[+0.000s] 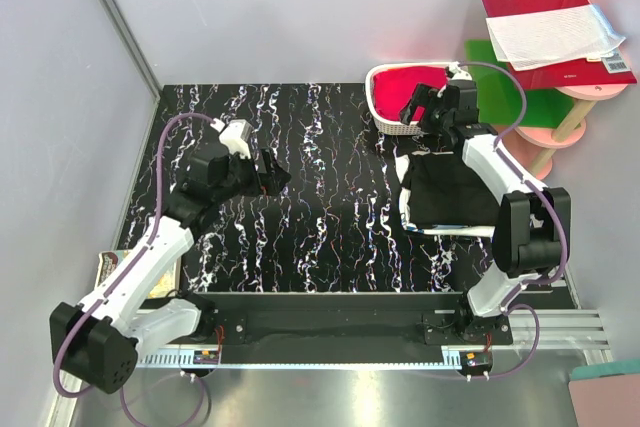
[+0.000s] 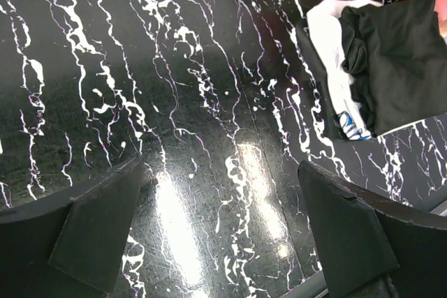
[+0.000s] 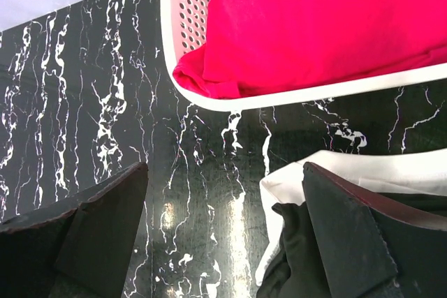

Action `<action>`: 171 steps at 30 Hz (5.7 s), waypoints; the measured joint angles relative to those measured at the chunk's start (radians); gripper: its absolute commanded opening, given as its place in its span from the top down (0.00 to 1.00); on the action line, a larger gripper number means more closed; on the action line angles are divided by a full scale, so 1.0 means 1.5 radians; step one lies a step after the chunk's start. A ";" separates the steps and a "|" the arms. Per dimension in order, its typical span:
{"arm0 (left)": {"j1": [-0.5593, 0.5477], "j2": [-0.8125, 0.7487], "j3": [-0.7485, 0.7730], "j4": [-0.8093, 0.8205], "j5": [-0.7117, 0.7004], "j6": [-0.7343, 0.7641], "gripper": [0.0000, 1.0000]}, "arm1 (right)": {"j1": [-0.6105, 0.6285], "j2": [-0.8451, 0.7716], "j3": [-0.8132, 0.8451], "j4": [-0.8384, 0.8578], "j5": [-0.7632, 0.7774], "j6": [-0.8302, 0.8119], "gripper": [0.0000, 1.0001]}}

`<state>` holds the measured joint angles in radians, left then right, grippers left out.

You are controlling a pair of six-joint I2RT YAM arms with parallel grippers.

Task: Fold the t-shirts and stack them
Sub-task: Grab crumpled tshirt from bin with the right arm, then move the tshirt to the center of the board, then flatten out the tshirt

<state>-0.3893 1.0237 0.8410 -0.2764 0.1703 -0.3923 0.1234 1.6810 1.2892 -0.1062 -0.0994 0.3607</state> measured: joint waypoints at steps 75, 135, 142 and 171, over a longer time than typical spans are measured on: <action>-0.012 -0.236 -0.027 -0.152 -0.358 -0.104 0.01 | 0.404 0.004 0.405 -0.241 0.135 -0.141 1.00; -0.159 0.398 0.308 -0.329 -0.502 -0.141 1.00 | 0.389 0.084 0.142 -0.221 0.373 -0.077 0.00; -0.346 0.365 0.575 -0.374 -0.478 -0.069 1.00 | 0.389 0.061 0.107 -0.216 0.376 -0.054 0.00; 0.024 0.168 0.618 -0.638 -0.630 -0.088 1.00 | 0.344 -0.050 0.011 -0.169 0.422 -0.026 0.00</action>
<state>-0.3531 1.2758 1.7679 -1.2331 -0.7746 -0.5243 0.6399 1.6054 1.3052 -0.3595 0.5343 0.3222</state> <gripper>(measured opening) 0.012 0.994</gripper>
